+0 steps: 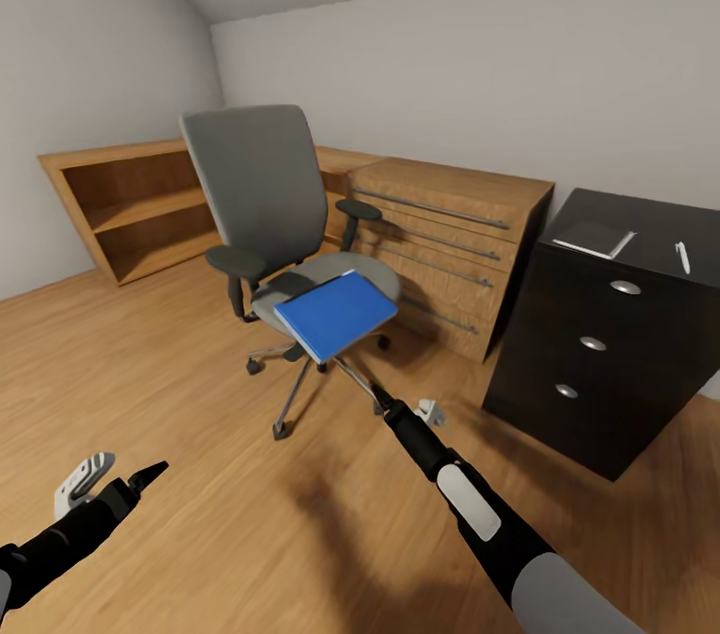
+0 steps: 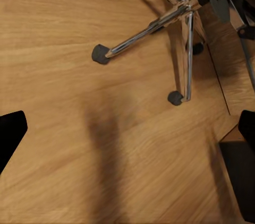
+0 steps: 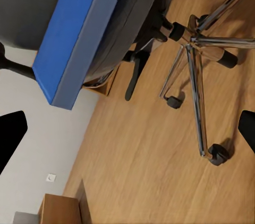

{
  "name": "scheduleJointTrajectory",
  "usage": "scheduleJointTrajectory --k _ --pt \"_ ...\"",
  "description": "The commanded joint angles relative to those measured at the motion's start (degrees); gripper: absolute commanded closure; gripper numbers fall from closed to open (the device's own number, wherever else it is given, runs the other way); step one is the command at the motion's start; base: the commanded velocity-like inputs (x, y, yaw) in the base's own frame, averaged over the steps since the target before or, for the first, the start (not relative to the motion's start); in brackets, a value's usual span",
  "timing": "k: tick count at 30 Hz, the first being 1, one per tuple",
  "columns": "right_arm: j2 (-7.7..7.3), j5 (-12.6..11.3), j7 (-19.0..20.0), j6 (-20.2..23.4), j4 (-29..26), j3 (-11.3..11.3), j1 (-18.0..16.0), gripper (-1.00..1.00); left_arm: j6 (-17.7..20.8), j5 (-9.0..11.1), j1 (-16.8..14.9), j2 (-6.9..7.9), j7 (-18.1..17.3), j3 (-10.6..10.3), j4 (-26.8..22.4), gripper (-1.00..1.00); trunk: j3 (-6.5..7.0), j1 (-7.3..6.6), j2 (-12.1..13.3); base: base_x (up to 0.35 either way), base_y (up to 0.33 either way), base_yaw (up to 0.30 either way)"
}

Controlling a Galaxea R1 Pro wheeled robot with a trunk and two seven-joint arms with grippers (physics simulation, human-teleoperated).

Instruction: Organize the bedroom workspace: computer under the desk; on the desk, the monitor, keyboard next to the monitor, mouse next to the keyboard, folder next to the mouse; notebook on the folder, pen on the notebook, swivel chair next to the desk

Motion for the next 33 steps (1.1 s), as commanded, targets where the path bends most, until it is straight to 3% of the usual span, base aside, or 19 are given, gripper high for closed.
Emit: scheduleJointTrajectory --k 1,8,11,12,15,33 --pt "0.11 -0.6 0.2 0.0 0.0 0.2 0.0 -1.00 0.3 -0.4 0.0 -0.01 -0.5 0.2 0.0 -1.00 -0.05 0.01 0.0 0.237 0.108 0.000" --pt "1.26 -0.7 0.0 0.0 -0.3 0.2 0.0 -1.00 0.3 -0.7 0.0 -0.05 -0.5 0.2 0.1 -1.00 -0.05 0.01 0.0 0.179 0.079 0.000" --pt "2.03 -0.8 -0.1 0.0 -0.4 0.2 0.0 -1.00 0.3 -2.0 0.0 -0.08 -0.5 0.3 0.1 -1.00 -0.05 0.01 0.0 0.051 0.021 0.000" --pt "3.06 -0.8 -0.1 0.0 -0.3 0.1 0.0 -1.00 0.3 -3.6 0.0 -0.09 -0.5 0.3 0.1 -1.00 -0.05 0.01 0.0 0.161 0.042 0.000" --pt "3.77 -0.9 -0.2 0.1 -0.2 0.0 0.0 -1.00 0.2 -4.6 0.0 -0.10 -0.5 0.3 0.1 -1.00 -0.05 0.01 0.0 0.206 0.054 0.000" --pt "4.71 -1.0 0.1 2.8 -0.1 -0.1 0.0 -1.00 0.3 -4.9 0.0 -0.10 -0.5 0.4 0.1 -1.00 -0.05 0.01 0.0 0.093 0.017 0.000"
